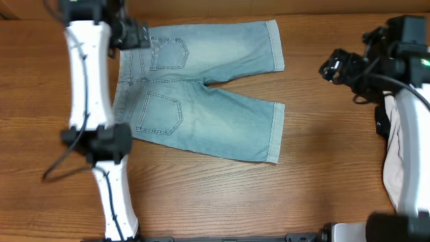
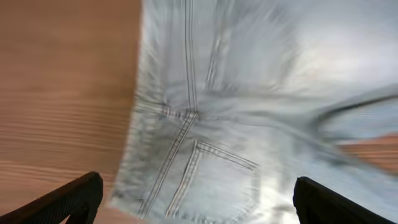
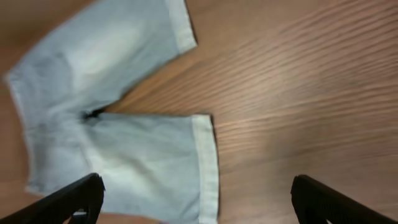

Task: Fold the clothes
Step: 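Lift both grippers away from the flattened jeans, then lower the left gripper to the waistband and right gripper to the leg hem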

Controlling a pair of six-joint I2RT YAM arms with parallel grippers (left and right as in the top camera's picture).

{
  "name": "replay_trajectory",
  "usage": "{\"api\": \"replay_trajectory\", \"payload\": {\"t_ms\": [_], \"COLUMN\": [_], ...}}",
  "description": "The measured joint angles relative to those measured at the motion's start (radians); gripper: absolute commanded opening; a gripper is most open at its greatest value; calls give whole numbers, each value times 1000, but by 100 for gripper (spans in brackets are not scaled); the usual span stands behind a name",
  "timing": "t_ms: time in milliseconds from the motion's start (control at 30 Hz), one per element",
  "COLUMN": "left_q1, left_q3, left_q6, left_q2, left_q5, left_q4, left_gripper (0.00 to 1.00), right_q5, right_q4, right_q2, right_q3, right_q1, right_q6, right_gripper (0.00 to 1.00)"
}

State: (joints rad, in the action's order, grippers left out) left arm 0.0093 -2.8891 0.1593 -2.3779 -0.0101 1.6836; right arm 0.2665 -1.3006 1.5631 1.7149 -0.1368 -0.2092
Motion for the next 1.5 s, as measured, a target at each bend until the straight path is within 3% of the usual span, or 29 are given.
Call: {"api": "replay_trajectory", "payload": {"t_ms": [200,400,633,800,933,1133,1500], "left_q1": [0,0,7,74,163,242,246], "left_q3": [62,409,878,1191,1412,1639,1666], "left_q6": [2,106,420,716,810,749,709], "left_q2": [306,564,825,968,967,837,616], "left_q5": [4,104,396,529,514,362,63], "left_q4": [0,-2,-5,-102,-331,-673,-964], "left_gripper": [100,100,100,100,100,84,77], "right_q5": [0,-12,-107,-104,-75,-58,-74], "right_q4": [-141,-203,-218,-83,-19,-11,21], "right_q2": [-232,-395,-489,-451,-369,-243,-130], "right_q3": [27,27,-51,-183,-276,-336,-412], "right_q1": [6,93,204,219,221,222,222], "right_q6": [-27,-71,-153,-175,-181,-184,-185], "right_gripper": [100,100,100,100,100,91,89]}}
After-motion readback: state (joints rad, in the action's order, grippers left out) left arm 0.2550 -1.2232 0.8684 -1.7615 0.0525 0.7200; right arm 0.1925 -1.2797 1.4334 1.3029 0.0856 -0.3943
